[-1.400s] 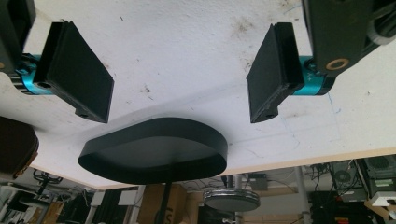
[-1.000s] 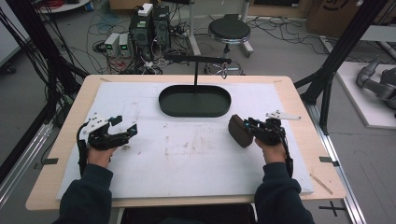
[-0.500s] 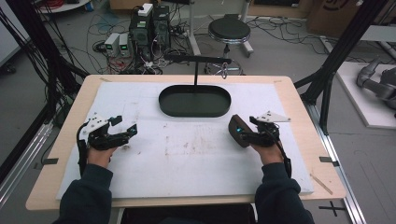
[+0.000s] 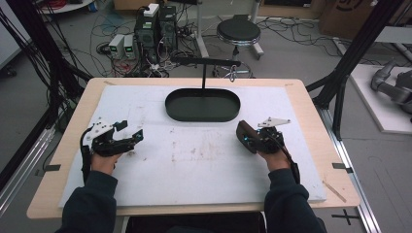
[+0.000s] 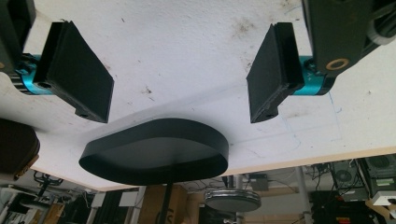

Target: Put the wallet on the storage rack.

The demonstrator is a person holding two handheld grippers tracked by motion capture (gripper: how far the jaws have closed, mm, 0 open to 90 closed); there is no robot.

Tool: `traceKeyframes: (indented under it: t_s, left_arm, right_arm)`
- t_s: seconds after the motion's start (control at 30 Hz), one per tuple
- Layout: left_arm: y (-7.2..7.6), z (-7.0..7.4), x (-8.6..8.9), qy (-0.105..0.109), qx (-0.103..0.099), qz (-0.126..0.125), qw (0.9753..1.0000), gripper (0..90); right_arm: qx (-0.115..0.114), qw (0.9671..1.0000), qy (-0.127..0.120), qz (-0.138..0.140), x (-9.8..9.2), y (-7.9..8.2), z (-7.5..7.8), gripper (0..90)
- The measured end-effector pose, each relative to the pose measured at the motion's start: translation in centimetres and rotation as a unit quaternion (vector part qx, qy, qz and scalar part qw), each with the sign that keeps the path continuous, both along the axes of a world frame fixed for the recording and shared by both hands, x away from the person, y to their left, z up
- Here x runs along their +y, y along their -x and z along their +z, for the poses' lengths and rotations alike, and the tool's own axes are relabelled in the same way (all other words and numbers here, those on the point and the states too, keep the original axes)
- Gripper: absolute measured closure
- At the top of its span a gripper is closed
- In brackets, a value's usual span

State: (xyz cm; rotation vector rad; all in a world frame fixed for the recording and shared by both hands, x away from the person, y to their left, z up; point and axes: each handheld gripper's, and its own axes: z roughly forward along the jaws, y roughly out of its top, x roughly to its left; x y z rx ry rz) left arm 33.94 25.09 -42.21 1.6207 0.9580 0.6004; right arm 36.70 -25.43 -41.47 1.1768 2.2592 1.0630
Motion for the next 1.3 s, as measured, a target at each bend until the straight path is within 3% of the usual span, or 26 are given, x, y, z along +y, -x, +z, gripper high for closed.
traceKeyframes:
  t_s: [0.17, 0.37, 0.43, 0.73, 0.93, 1.13, 1.3]
  left_arm:
    - [0.0, 0.0, 0.0, -0.003, -0.001, -0.001, 1.0000, 22.8]
    - [0.0, 0.0, 0.0, -0.004, 0.000, -0.001, 1.0000, 22.8]
    - [0.0, 0.0, 0.0, -0.003, 0.001, 0.000, 1.0000, 22.8]
    - [-0.1, -0.1, 0.0, 0.001, 0.000, -0.001, 1.0000, 22.8]
    - [-0.1, -0.1, 0.0, -0.002, -0.001, 0.000, 1.0000, 22.8]
    - [-0.1, -0.1, 0.1, 0.000, -0.001, 0.002, 1.0000, 22.8]
    - [-0.1, -0.1, 0.2, 0.002, 0.000, 0.002, 1.0000, 22.8]
  right_arm:
    - [0.004, 1.0000, 0.003, 0.003, 0.4, -0.4, 0.4, 63.7]
    - [-0.031, 0.9985, -0.034, 0.029, 2.4, -0.9, 2.2, 64.1]
    - [-0.040, 0.9977, -0.036, 0.041, 3.3, -1.4, 2.6, 64.1]
    - [-0.057, 0.9951, -0.039, 0.070, 8.3, -6.2, 4.4, 64.2]
    - [-0.054, 0.9950, -0.051, 0.067, 10.1, -9.1, 4.6, 64.0]
    - [-0.043, 0.9967, -0.047, 0.050, 11.9, -11.9, 3.8, 63.9]
    - [-0.020, 0.9964, -0.075, 0.035, 13.3, -14.0, 2.6, 63.9]
